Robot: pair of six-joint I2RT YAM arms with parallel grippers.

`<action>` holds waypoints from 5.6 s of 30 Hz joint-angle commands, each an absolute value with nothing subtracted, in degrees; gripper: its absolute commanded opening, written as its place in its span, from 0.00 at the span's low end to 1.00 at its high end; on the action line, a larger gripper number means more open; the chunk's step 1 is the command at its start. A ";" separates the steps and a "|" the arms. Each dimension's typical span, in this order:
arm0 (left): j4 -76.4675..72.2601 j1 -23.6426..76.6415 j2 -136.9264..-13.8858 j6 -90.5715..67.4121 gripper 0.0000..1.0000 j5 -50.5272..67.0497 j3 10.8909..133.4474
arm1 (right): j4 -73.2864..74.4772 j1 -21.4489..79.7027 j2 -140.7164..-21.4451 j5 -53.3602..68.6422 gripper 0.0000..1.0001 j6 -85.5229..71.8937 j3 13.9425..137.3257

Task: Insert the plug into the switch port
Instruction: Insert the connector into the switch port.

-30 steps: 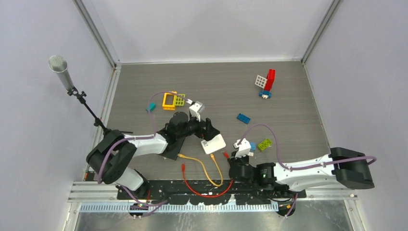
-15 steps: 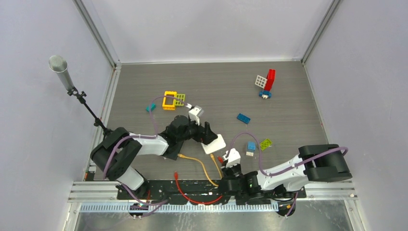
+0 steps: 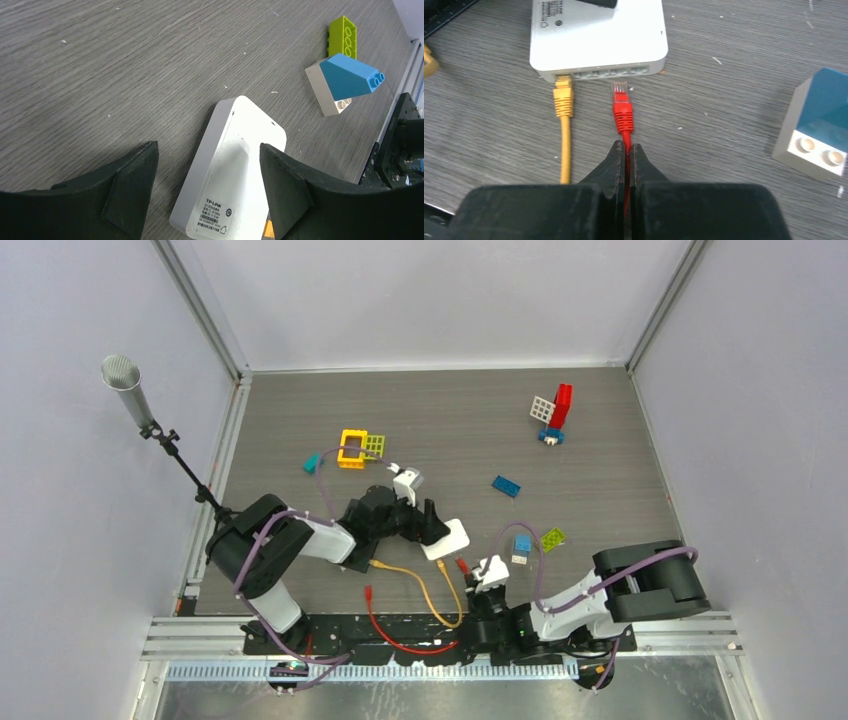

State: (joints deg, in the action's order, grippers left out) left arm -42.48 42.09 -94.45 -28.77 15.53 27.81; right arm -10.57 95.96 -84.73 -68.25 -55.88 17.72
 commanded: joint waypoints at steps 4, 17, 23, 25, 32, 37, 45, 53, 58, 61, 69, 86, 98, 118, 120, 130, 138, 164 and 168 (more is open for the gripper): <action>-46.66 42.22 -97.24 -30.60 0.71 17.30 28.34 | -33.05 96.33 -83.86 -74.78 0.00 -50.28 9.04; -45.54 42.98 -95.43 -31.93 0.70 14.06 25.05 | -46.26 90.05 -87.54 -71.29 0.00 -40.82 6.82; -40.34 42.98 -92.43 -29.75 0.71 7.65 24.74 | -63.60 77.02 -91.99 -55.99 0.01 -25.26 7.07; -39.00 42.98 -91.76 -29.36 0.72 4.92 24.93 | -67.69 74.97 -93.61 -53.21 0.00 -20.80 7.73; -35.57 42.98 -91.62 -27.88 0.71 0.78 26.24 | -62.94 76.21 -93.34 -50.64 0.00 -25.87 7.12; -34.76 42.98 -93.20 -27.63 0.63 1.00 27.05 | -48.53 83.00 -87.98 -61.29 0.00 -29.75 8.79; -30.77 42.99 -93.60 -27.69 0.53 0.87 28.21 | -15.60 90.33 -74.80 -72.71 0.00 -45.63 13.13; -29.99 43.02 -94.57 -28.83 0.49 0.92 28.04 | -51.23 90.09 -86.88 -61.71 0.00 -19.87 7.86; -28.73 42.93 -93.66 -29.09 0.48 0.54 27.66 | -68.22 88.37 -98.63 -55.38 0.01 -13.37 7.64; -28.56 42.93 -92.82 -29.49 0.48 0.44 26.69 | -76.13 88.33 -104.17 -54.44 0.00 -10.42 7.87; -28.95 42.98 -91.54 -30.06 0.47 0.44 25.10 | -76.18 88.33 -105.66 -54.31 0.00 -8.68 9.31; -28.84 42.98 -92.02 -30.40 0.47 0.44 25.49 | -71.45 89.22 -101.51 -58.17 0.00 -1.55 12.64; -29.27 42.98 -92.61 -30.47 0.47 0.75 25.65 | -68.82 89.60 -100.32 -62.89 0.00 -0.42 14.23; -29.27 42.98 -92.78 -30.67 0.47 1.24 25.61 | -64.14 87.68 -102.66 -62.79 0.00 -7.03 14.99; -29.26 43.00 -92.98 -30.61 0.47 1.41 25.74 | -64.14 87.55 -103.00 -62.75 0.00 -6.54 15.55; -26.83 42.98 -90.31 -34.18 0.49 0.98 23.27 | -64.10 86.53 -102.65 -62.68 0.01 -4.10 18.32; -26.37 44.41 -89.55 -34.92 0.49 1.32 22.05 | -63.83 85.78 -103.28 -61.76 0.00 -3.74 19.36; -31.74 46.15 -95.18 -33.76 0.49 3.44 22.51 | -72.44 80.95 -102.58 -49.83 0.00 -1.65 10.94; -31.56 46.14 -95.92 -33.43 0.49 3.51 23.72 | -72.13 80.90 -102.90 -48.02 0.00 -2.85 10.48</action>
